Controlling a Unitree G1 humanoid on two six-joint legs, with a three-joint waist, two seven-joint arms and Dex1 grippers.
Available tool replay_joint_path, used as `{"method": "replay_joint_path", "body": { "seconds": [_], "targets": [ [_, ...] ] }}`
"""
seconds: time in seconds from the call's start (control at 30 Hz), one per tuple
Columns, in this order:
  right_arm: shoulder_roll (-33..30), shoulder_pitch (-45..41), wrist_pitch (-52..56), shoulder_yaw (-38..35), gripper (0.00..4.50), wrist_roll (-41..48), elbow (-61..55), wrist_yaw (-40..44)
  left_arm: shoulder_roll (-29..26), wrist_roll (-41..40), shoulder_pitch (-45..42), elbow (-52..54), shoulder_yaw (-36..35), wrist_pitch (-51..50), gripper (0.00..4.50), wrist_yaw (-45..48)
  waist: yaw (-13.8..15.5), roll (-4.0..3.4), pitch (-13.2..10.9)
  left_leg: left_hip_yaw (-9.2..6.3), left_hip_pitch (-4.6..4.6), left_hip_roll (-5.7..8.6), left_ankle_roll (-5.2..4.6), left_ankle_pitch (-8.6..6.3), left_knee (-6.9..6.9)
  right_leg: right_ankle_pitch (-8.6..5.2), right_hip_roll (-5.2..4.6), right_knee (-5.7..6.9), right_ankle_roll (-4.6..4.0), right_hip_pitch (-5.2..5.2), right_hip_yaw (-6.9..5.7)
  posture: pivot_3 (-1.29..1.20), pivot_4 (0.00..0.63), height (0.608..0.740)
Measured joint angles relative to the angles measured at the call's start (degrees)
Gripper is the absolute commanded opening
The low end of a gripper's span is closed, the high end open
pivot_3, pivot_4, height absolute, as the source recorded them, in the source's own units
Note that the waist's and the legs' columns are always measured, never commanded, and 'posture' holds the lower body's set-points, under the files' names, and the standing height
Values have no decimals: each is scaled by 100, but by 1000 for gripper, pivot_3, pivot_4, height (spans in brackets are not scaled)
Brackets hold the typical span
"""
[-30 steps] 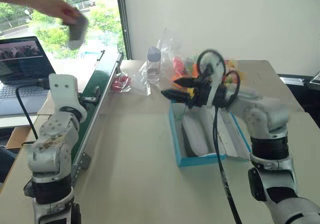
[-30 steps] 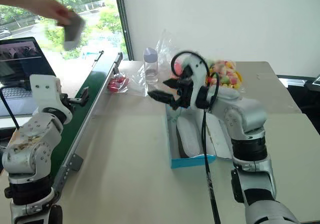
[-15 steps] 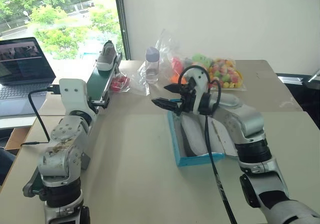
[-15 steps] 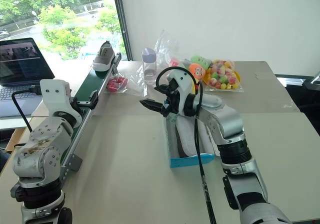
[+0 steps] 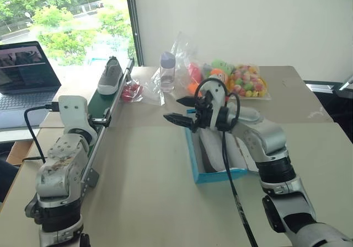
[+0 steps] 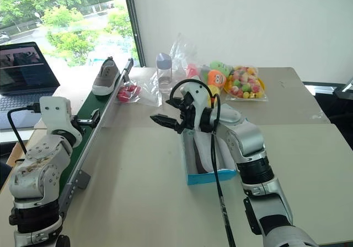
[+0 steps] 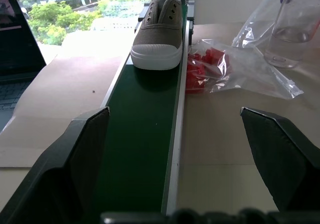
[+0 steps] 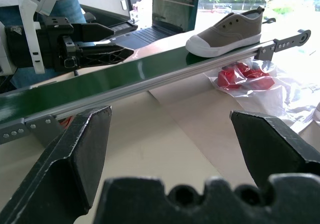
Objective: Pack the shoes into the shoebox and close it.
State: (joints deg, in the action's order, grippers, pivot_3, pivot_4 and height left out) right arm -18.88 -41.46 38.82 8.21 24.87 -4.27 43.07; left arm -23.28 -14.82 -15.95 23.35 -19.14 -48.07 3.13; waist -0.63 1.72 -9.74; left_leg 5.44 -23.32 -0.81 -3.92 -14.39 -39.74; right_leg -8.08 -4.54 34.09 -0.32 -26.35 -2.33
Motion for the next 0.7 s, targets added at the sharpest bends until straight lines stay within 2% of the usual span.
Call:
{"method": "replay_joint_path", "body": {
  "seconds": [0.27, 0.7],
  "targets": [
    [5, 1, -6, 14, 4454, -123, -21, -61, -359, 16, 30, -1123, -108, 392, 4500, 474, 2, 0, 0, 0, -3, 0, 2, -1, 1, -1, -4, 0, -4, -5, -3, 0, 150, 740],
    [-43, 69, 37, -1, 4454, -116, -247, -223, -661, 81, -831, -2370, 83, 1161, 4500, 1058, -1, 0, 0, 2, -7, 1, 38, -21, 2, 1, -19, 1, -6, -9, -15, 0, 150, 740]
  ]
}}
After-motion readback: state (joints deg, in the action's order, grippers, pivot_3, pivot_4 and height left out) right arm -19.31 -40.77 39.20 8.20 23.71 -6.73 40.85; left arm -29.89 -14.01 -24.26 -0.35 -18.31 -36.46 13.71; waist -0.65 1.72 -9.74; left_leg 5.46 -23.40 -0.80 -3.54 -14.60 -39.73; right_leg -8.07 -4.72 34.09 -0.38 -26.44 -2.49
